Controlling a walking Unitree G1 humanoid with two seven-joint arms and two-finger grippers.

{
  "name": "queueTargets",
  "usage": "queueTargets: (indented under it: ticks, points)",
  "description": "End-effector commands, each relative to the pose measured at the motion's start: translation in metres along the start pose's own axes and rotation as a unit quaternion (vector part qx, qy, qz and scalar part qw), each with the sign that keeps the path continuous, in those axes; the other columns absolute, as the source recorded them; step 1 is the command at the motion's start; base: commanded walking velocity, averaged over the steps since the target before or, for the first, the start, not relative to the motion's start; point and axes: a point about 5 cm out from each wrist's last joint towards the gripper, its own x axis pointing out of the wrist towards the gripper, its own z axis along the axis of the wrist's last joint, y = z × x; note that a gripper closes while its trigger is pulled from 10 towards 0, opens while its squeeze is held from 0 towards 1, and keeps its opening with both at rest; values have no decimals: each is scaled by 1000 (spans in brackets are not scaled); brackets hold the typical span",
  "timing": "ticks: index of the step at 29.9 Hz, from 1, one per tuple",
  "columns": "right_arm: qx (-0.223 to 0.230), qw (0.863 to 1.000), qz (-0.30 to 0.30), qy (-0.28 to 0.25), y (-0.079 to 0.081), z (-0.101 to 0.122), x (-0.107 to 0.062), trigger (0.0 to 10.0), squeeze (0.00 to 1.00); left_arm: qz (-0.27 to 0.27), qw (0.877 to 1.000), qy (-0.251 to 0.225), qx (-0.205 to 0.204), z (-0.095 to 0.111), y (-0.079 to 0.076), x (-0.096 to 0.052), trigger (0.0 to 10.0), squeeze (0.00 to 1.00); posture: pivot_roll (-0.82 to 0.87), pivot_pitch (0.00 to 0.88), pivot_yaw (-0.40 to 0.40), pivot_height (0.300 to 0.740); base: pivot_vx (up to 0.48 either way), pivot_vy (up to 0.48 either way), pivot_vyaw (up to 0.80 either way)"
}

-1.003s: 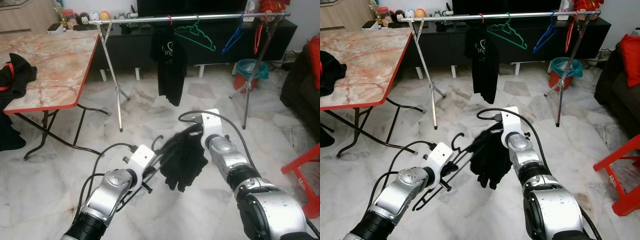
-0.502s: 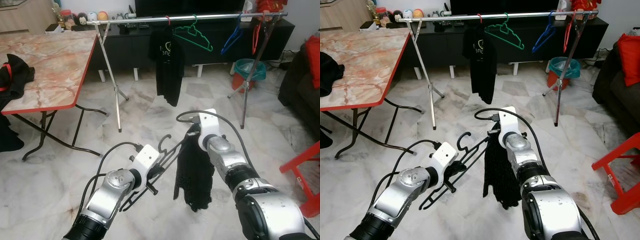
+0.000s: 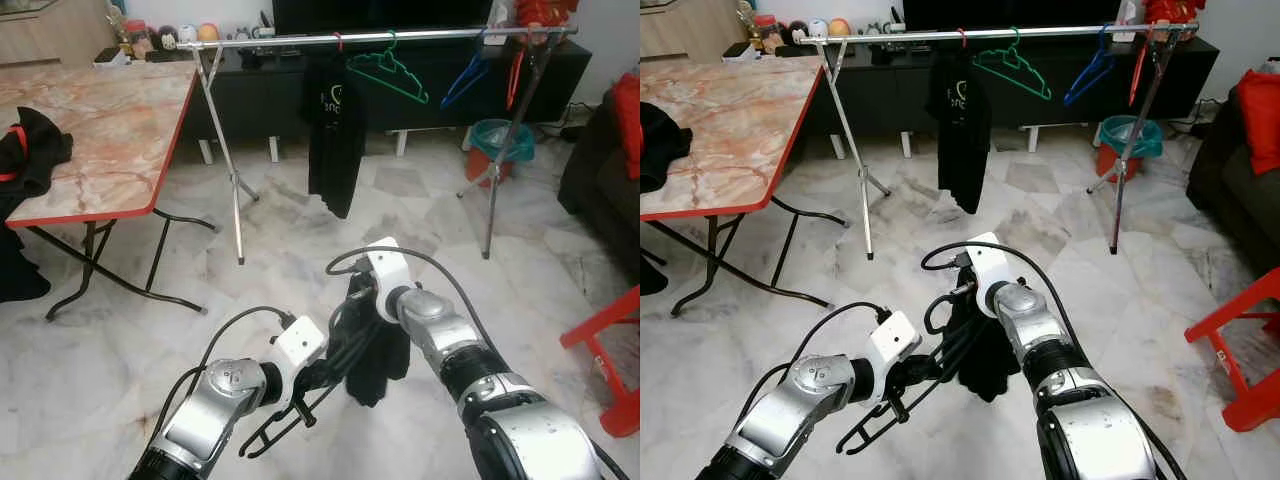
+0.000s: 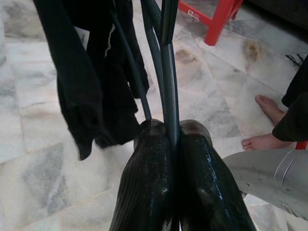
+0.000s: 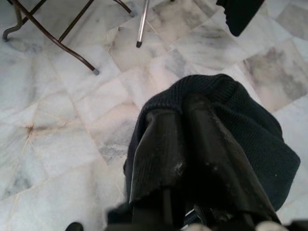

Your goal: Hang hanger

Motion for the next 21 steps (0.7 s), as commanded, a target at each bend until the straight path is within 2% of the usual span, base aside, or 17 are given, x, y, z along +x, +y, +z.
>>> queueTargets:
  ticks: [1, 3, 5, 6, 8, 14, 17, 21]
  points:
    - [-14, 999, 26, -17, 10, 11, 1, 10000, 0, -25, 999, -28, 24, 12, -7, 3, 10000, 0, -21, 0, -6, 740, 0, 0, 0]
    - [-24, 999, 40, -16, 14, 11, 1, 10000, 0, -13, 999, -29, 29, 12, -4, 3, 10000, 0, -21, 0, -8, 740, 0, 0, 0]
    - [-33, 998, 53, -14, 16, 10, 0, 10000, 0, -29, 999, -35, 25, 12, -6, 2, 10000, 0, -21, 0, -8, 740, 0, 0, 0]
    - [-46, 997, 66, -11, 19, 8, 0, 10000, 0, -57, 997, -42, 35, 13, -12, 0, 10000, 0, -21, 0, -8, 740, 0, 0, 0]
    - [-101, 991, 85, -8, 21, 3, -2, 10000, 0, -71, 996, -36, 27, 10, -16, -2, 10000, 0, -20, 0, -8, 740, 0, 0, 0]
    - [-143, 986, 88, 9, 14, -3, -7, 10000, 0, -94, 995, -16, 29, 3, -19, -5, 10000, 0, -22, 0, -9, 740, 0, 0, 0]
    - [-174, 978, 114, 23, 15, -7, -10, 10000, 0, -71, 997, 0, 36, -2, -13, -5, 10000, 0, -26, 0, -8, 740, 0, 0, 0]
    - [-227, 963, 140, 35, 17, -13, -15, 10000, 0, -78, 996, 15, 41, -6, -11, -8, 10000, 0, -27, 0, -8, 740, 0, 0, 0]
